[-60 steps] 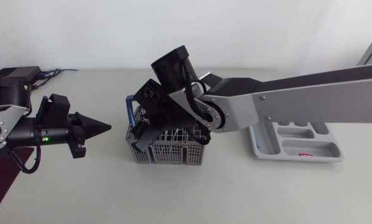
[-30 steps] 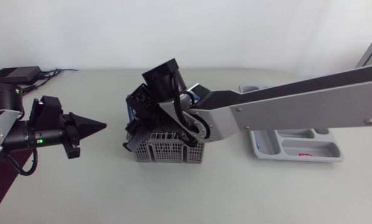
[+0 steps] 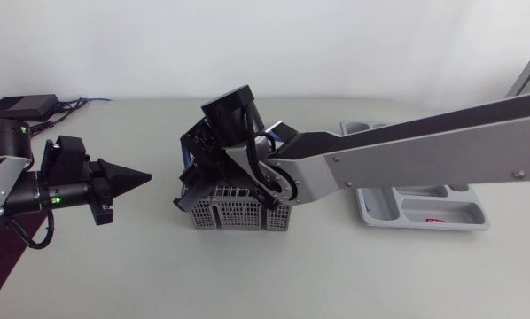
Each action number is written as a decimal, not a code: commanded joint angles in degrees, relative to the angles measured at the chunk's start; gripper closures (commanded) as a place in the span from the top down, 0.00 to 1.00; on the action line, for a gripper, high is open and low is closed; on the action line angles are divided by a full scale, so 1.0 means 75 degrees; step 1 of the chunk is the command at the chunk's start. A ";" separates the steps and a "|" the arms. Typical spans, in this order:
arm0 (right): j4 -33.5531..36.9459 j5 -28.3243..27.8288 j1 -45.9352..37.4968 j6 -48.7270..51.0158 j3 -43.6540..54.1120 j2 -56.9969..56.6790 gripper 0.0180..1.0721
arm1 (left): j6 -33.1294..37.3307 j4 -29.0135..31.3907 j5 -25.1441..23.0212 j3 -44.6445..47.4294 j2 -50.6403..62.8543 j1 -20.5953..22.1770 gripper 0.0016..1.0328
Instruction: Unload the cutlery basket into the drawer organizer.
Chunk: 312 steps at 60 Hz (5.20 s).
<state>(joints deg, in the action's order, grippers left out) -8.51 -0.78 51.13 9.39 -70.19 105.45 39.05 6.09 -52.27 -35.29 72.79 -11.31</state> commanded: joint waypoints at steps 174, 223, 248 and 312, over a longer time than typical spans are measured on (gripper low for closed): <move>-0.0904 0.1533 0.0553 -0.0818 -0.0016 0.0694 0.05 | -0.0097 -0.0437 -0.0214 0.0439 0.0138 -0.0179 0.16; -0.1806 0.1639 0.0331 -0.0888 0.0640 0.0307 0.44 | 0.0009 -0.0671 -0.0378 0.0463 0.0442 -0.0402 0.16; -0.2381 0.1545 0.0225 -0.0830 0.0664 0.0635 0.53 | 0.0137 -0.0694 -0.0659 0.0135 0.0958 -0.0742 0.16; -0.2263 0.1205 0.0131 -0.0842 0.0172 0.0788 0.05 | 0.0372 -0.0648 -0.0788 -0.0369 0.1720 -0.0812 0.16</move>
<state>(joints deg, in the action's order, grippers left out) -25.89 8.10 52.38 2.55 -69.32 113.05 40.60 1.37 -57.19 -36.82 85.25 -16.88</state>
